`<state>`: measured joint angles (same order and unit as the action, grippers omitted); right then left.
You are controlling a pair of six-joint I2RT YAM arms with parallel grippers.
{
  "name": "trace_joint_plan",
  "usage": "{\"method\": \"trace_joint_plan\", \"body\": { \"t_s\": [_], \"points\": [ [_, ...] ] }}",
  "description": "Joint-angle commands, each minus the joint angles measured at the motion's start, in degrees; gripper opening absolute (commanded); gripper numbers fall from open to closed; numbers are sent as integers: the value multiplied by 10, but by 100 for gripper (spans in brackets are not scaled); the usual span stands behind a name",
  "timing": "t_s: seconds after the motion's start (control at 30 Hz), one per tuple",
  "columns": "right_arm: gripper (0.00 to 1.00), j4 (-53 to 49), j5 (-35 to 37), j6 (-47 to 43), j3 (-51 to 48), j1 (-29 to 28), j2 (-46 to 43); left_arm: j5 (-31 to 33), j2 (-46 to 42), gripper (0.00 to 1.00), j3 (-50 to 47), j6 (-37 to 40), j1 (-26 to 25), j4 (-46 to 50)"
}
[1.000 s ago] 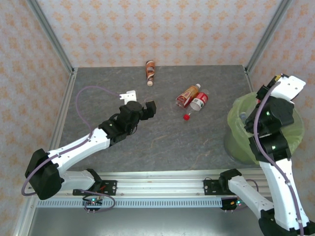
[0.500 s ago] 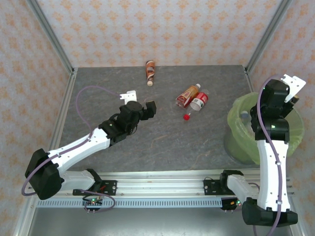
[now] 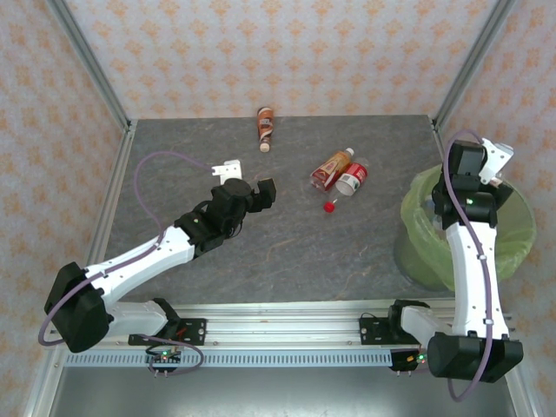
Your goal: Put the plastic bottles in the bin
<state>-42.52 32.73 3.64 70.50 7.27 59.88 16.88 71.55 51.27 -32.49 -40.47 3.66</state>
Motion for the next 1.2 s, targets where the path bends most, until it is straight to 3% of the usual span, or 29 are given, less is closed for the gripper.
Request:
{"method": "trace_joint_plan", "body": {
  "t_s": [0.0, 0.27, 0.4, 0.63, 0.73, 0.8, 0.83, 0.9, 0.97, 1.03, 1.1, 1.17],
  "points": [
    [79, -8, 15, 2, -1, -1, -32, 1, 10, 100, 10, 6, 5, 8],
    [75, -4, 52, -16, -20, -1, -53, -11, 28, 100, 21, 8, 5, 8],
    [80, 32, 146, -52, -38, -1, -60, -11, 34, 100, 24, 12, 6, 7],
    [81, 62, 213, -118, -39, -1, -59, -17, 51, 100, 25, 12, 7, -5],
    [82, 113, 303, -207, -57, -3, -43, -23, 57, 100, 28, 16, 9, -6],
    [85, 118, 315, -231, -62, -7, -40, -23, 58, 100, 30, 16, 11, -6],
    [86, 80, 290, -200, -51, -8, -43, -23, 60, 100, 31, 16, 12, -6],
    [89, -19, 156, -94, -10, -10, -57, -26, 60, 100, 34, 16, 16, -6],
    [99, -51, 14, -49, 4, -9, -73, -37, 63, 100, 40, 16, 19, -3],
    [99, -76, -94, -17, 11, -9, -69, -50, 66, 100, 48, 16, 22, 0],
    [99, -96, -135, 21, 13, -9, -55, -62, 71, 100, 60, 16, 22, 10],
    [99, -92, -130, 39, -5, -9, -47, -75, 76, 100, 70, 16, 22, 21]
  ]
}}
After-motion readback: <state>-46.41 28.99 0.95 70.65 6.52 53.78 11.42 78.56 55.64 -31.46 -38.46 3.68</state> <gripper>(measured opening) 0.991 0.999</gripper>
